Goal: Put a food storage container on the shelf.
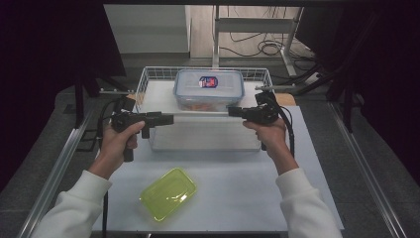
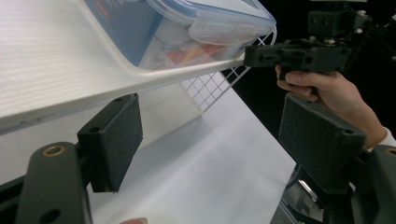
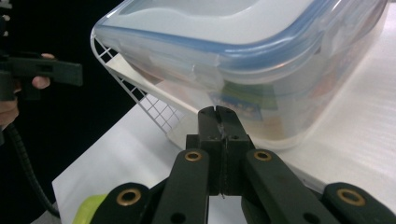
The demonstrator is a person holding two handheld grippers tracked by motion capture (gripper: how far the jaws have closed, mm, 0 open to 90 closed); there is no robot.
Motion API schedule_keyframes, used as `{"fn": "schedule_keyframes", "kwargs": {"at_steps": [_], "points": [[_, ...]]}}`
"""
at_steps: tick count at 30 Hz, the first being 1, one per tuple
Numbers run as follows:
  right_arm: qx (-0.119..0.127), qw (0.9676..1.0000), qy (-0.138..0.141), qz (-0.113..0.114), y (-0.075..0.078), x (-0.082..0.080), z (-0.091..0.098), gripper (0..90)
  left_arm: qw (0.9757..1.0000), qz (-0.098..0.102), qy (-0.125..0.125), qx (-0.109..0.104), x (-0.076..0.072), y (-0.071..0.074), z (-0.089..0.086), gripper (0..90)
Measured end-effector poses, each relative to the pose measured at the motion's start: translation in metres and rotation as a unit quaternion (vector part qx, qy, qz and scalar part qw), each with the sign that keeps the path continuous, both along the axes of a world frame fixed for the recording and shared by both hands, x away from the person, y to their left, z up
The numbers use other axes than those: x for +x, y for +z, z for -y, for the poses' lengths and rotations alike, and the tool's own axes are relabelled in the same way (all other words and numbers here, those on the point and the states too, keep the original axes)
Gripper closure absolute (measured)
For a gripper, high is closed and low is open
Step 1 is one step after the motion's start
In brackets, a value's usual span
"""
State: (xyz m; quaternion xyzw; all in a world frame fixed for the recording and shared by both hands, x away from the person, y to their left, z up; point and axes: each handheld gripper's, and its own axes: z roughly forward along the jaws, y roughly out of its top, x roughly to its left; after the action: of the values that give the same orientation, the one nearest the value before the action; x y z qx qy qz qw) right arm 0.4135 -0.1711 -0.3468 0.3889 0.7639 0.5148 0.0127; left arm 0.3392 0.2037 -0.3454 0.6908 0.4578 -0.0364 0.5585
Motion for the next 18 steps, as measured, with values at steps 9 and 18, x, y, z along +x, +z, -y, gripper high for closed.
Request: {"fn": "schedule_keyframes", "kwargs": {"at_steps": [9,18], "points": [[0.002,1.0000,-0.006,0.001,-0.003,0.003,-0.002,89.0,1.0000,-0.003,0.001,-0.003,-0.002,-0.002,0.000,20.6],[0.011,0.9999,0.002,0.010,-0.001,-0.009,0.006,88.9,1.0000,0.004,-0.003,0.007,-0.013,-0.004,0.002,20.7]]}}
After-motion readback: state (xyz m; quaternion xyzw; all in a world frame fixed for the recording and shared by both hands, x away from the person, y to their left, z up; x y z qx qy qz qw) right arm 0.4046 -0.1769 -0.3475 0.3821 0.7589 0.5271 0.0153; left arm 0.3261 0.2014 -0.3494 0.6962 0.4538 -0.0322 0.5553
